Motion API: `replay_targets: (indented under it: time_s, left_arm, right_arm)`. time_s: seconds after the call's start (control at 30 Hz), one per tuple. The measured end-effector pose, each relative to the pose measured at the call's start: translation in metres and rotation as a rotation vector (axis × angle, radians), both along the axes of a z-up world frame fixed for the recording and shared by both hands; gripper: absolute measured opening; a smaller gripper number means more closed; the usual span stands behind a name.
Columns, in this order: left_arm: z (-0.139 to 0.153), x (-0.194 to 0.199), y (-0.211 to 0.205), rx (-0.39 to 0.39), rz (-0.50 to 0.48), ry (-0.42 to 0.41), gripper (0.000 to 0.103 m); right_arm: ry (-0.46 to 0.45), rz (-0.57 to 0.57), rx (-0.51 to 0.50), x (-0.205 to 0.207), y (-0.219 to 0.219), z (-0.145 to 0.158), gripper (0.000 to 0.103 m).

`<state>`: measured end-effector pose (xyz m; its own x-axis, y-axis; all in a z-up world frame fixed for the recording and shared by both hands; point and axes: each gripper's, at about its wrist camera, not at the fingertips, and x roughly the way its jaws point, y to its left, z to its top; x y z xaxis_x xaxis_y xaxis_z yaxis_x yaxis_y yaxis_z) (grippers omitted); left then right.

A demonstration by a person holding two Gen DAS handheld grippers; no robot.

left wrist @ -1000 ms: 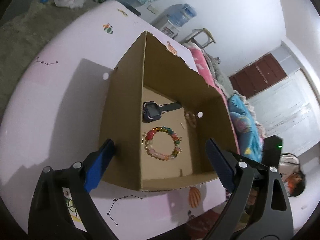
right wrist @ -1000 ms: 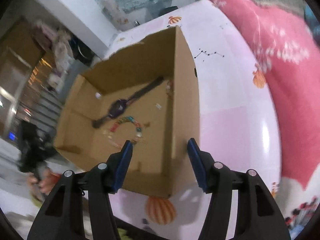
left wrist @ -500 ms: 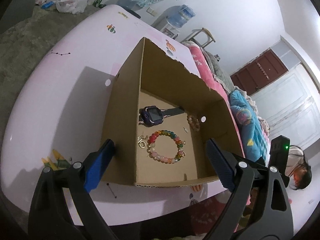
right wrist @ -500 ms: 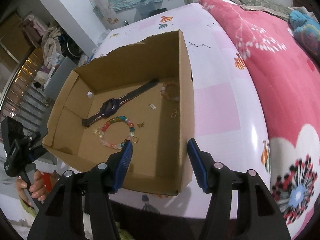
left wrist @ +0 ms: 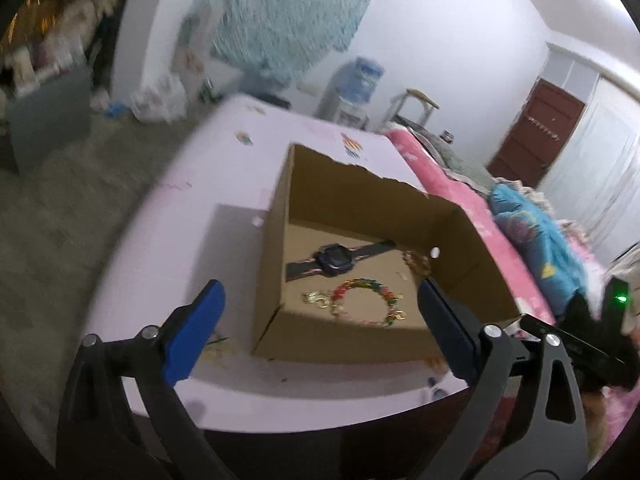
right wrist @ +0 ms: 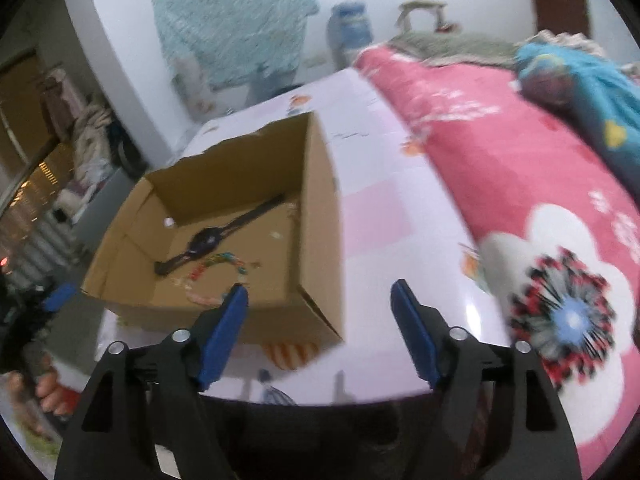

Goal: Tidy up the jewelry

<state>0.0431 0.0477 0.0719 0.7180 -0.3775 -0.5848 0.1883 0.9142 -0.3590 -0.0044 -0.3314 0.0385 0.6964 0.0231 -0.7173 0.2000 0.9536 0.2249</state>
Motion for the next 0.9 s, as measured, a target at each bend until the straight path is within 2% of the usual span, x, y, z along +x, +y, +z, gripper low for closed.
replay_targets:
  time_s: [0.13, 0.3, 0.4, 0.5, 0.57, 0.7, 0.9]
  left_arm:
    - [0.005, -0.032, -0.007, 0.085, 0.047, -0.044, 0.095]
    - [0.005, -0.056, -0.016, 0.175, 0.099, -0.04, 0.095]
    - [0.006, -0.069, -0.031, 0.311, 0.194, -0.101, 0.095]
    - [0.005, -0.068, -0.048, 0.423, 0.204, -0.106, 0.095]
    - [0.004, -0.065, -0.057, 0.466, 0.18, -0.091, 0.095]
    - [-0.004, -0.051, -0.072, 0.482, 0.124, 0.003, 0.095]
    - [-0.012, -0.045, -0.075, 0.427, 0.147, 0.07, 0.095]
  right_arm:
    - [0.003, -0.04, -0.081, -0.027, 0.009, -0.012, 0.081]
    - [-0.001, 0.003, -0.133, -0.041, 0.033, -0.015, 0.092]
    - [0.002, 0.074, -0.143, -0.038, 0.054, -0.017, 0.094]
    - [-0.001, 0.099, -0.166, -0.034, 0.068, -0.017, 0.095]
    - [-0.005, 0.106, -0.191, -0.03, 0.075, -0.016, 0.096]
    - [0.015, 0.096, -0.177, -0.021, 0.076, -0.018, 0.096]
    - [0.026, 0.076, -0.149, -0.01, 0.074, -0.014, 0.096]
